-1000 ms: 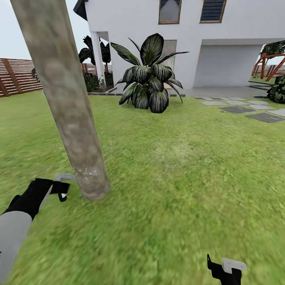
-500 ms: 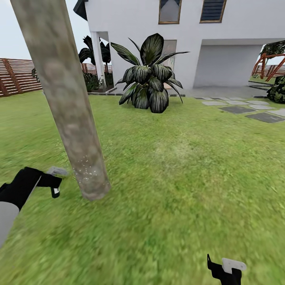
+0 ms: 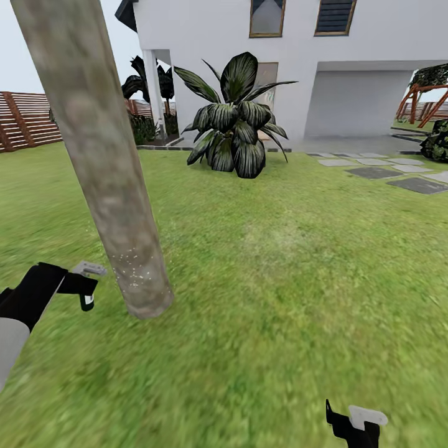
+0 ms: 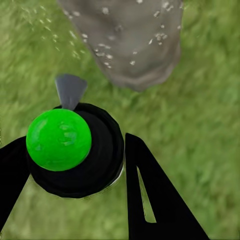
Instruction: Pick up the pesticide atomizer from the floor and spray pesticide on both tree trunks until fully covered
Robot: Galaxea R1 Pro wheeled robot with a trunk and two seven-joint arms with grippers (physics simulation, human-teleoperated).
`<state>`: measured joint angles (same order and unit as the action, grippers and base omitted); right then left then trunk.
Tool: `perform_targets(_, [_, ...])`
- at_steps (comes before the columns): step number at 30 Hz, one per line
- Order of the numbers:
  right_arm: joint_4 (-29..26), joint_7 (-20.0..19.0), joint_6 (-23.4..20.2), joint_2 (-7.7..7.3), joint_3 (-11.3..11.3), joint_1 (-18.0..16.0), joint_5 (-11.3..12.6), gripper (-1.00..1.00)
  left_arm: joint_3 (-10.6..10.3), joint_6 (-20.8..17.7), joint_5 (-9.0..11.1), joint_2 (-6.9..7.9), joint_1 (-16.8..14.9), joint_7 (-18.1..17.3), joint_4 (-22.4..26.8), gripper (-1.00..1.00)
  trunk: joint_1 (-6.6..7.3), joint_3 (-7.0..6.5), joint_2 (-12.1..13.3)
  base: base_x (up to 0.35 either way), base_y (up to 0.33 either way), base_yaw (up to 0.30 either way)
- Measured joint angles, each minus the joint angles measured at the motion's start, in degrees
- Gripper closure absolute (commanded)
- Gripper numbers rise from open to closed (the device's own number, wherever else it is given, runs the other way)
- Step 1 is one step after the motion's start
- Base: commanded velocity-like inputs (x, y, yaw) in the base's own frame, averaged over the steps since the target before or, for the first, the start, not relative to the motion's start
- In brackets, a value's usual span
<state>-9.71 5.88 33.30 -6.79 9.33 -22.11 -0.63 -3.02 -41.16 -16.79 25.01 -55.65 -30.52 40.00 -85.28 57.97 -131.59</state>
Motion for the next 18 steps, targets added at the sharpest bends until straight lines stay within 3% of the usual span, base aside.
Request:
perform_targets(3, [0.0,0.0,0.0,0.01,0.0,0.0,0.0,-1.0,0.0,0.5,-0.2,0.17,0.6,0.4,-0.5,1.0,-0.01,0.0,0.0,0.182,0.062,0.0])
perform_targets(7, [0.0,0.0,0.0,0.01,0.0,0.0,0.0,-1.0,0.4,1.3,-0.3,0.34,3.8,3.7,-2.6,1.0,-0.03,0.0,0.0,0.02,0.006,0.0])
perform_targets(11, [0.0,0.0,0.0,0.0,0.0,0.0,0.0,-1.0,0.7,1.2,0.1,0.36,4.3,4.4,-2.3,1.0,-0.03,0.0,0.0,0.001,-0.007,0.0])
perform_targets(15, [0.0,0.0,0.0,0.02,0.0,0.0,0.0,-1.0,0.8,1.1,0.2,0.11,4.4,4.6,-2.1,1.0,-0.03,0.0,0.0,0.0,-0.199,0.0])
perform_targets(18, [0.0,0.0,0.0,0.02,0.0,0.0,-0.1,-1.0,3.0,1.2,0.4,0.05,4.4,4.6,-2.0,1.0,-0.03,0.0,0.0,0.0,-0.264,0.0])
